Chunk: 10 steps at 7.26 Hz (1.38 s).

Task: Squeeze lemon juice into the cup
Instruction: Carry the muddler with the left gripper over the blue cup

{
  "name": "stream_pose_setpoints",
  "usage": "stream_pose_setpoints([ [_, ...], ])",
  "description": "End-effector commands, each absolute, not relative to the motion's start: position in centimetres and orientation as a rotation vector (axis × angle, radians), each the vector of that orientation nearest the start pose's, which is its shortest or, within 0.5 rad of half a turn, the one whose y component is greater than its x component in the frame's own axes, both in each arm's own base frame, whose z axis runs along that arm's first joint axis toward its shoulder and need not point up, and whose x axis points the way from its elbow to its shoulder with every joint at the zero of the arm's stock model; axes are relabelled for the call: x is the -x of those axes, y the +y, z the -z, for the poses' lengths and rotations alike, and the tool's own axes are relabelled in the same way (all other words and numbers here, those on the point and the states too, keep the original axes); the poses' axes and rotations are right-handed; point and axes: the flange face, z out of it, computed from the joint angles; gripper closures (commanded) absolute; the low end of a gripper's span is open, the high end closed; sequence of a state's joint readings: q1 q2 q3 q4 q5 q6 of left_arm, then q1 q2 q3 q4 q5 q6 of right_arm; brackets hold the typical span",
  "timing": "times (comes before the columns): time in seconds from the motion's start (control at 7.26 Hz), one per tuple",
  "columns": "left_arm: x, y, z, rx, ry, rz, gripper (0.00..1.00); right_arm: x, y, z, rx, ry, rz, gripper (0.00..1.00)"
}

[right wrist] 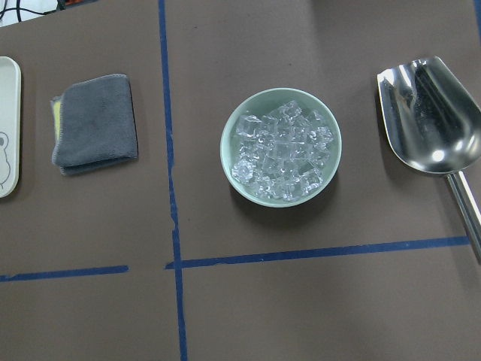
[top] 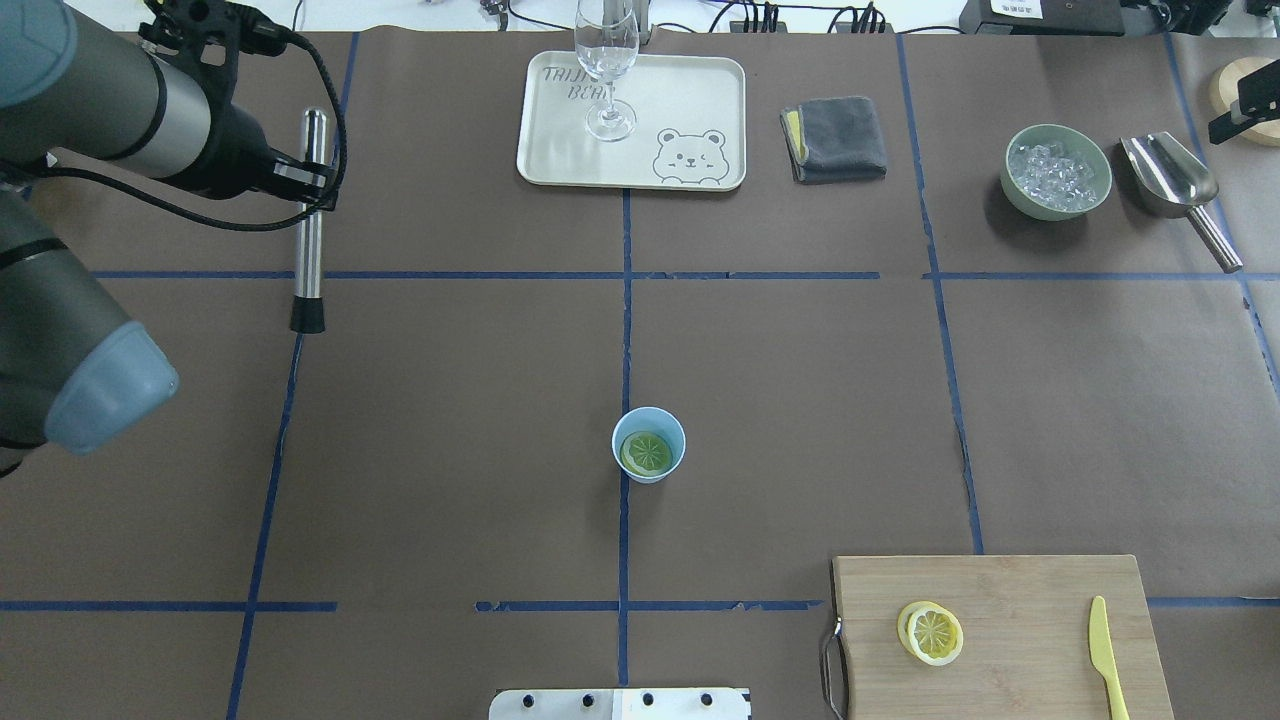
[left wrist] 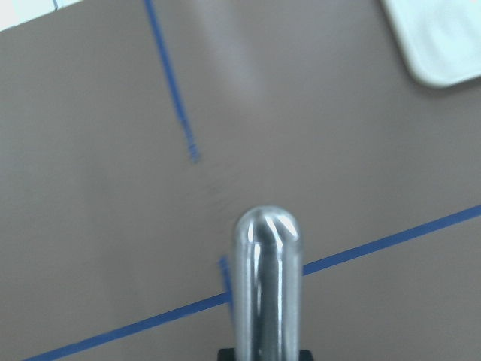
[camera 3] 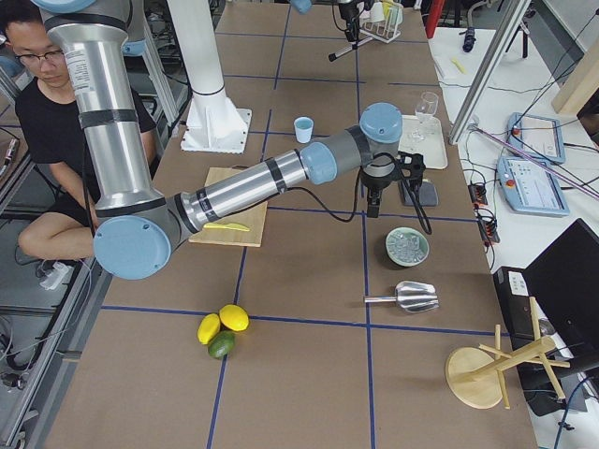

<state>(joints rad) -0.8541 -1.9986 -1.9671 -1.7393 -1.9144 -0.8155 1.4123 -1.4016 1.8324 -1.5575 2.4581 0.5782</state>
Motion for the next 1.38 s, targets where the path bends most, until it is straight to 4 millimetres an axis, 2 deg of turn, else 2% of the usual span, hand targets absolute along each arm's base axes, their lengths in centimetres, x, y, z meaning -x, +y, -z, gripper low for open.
stream_pose_setpoints([
  [0.0, -36.2, -45.2, -18.2, -0.663, 1.107, 0.099, 1.00, 2.1, -52.5, -44.7, -0.059, -0.955, -0.209, 0.00],
  [0.14, -38.3, -43.0, -17.1, -0.710, 1.211, 0.141, 1.00, 1.9, -51.5, -45.2, -0.053, -0.953, -0.214, 0.00],
  [0.28, -39.9, -40.9, -15.8, -0.759, 1.220, 0.168, 1.00, 1.8, -51.1, -45.8, -0.042, -0.949, -0.220, 0.00],
  [0.41, -42.8, -38.0, -14.3, -0.849, 1.183, 0.236, 1.00, 1.7, -50.6, -46.4, -0.036, -0.947, -0.222, 0.00],
  [0.69, -46.6, -32.7, -14.1, -0.920, 1.151, 0.357, 1.00, 1.6, -50.2, -47.1, -0.023, -0.943, -0.229, 0.00],
  [0.83, -46.7, -32.0, -14.0, -0.955, 1.101, 0.379, 1.00, 1.6, -50.2, -47.0, -0.022, -0.945, -0.230, 0.00],
  [0.96, -45.8, -31.6, -13.4, -0.960, 1.043, 0.360, 1.00, 1.6, -50.2, -47.1, -0.020, -0.944, -0.232, 0.00],
  [1.1, -46.9, -30.2, -13.0, -0.972, 0.997, 0.344, 1.00, 1.6, -50.2, -47.2, -0.019, -0.944, -0.233, 0.00],
  [1.24, -47.7, -29.1, -10.9, -0.978, 1.007, 0.328, 1.00, 1.6, -50.1, -47.4, -0.013, -0.944, -0.235, 0.00],
])
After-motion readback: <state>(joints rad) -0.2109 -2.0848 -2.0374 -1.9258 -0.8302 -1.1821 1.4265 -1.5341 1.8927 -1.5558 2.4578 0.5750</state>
